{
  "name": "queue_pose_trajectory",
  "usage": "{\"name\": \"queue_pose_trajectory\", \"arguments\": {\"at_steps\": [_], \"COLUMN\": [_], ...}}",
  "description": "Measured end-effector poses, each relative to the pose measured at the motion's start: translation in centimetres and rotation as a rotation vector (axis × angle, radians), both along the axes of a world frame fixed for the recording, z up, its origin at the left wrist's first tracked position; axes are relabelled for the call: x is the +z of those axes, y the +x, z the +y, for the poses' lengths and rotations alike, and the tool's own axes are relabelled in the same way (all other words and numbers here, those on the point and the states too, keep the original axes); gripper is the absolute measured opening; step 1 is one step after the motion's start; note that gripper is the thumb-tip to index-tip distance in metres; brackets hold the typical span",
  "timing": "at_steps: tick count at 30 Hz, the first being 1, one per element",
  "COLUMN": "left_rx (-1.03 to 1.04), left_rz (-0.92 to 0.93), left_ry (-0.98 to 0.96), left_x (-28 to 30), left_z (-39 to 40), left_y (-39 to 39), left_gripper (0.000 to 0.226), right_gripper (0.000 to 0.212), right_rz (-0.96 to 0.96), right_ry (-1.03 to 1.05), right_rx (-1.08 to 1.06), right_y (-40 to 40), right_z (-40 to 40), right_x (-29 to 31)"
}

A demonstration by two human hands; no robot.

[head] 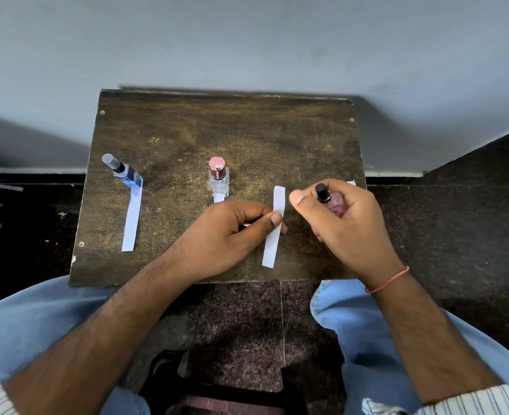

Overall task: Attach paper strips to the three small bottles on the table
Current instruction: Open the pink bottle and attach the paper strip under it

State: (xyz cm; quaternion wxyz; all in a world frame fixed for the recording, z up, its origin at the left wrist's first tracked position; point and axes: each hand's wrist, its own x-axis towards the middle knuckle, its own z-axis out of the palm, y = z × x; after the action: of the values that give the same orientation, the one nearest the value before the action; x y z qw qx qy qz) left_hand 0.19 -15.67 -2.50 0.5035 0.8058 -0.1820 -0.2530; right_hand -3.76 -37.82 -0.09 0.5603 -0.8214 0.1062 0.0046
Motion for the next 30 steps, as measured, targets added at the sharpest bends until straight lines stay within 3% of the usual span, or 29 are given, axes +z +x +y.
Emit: {"name": "queue_pose_trajectory", "arguments": {"at_steps": [10,17,22,30], "left_rx": [0.055,0.064,-0.014,-0.070], "left_rz": [0.044,0.064,0.054,0.073], "left_ry": [-0.122,-0.128,-0.103,-0.070], "left_x": [0.1,0.7,0.6,0.4], "left_z": [-1.0,-1.9,-2.2,-2.1], "left_y": [0.1,0.1,-0.2,-0.2], "left_gripper": [0.041,0.051,0.042,0.049], "right_gripper": [0.010,0.005,0.004,0.006], "right_rz": [0.120,0.155,0.203,0.234], "right_ry": [0.109,0.166,0.160,0.164], "right_rx": [0.102,0.060,0.035,0.034], "right_y": [-0.3,-0.8,-0.8,-0.7], "right_z": [-1.5,-2.0,-2.1,-2.0], "right_x": [-0.3,-0.5,-0.7,-0.4]}}
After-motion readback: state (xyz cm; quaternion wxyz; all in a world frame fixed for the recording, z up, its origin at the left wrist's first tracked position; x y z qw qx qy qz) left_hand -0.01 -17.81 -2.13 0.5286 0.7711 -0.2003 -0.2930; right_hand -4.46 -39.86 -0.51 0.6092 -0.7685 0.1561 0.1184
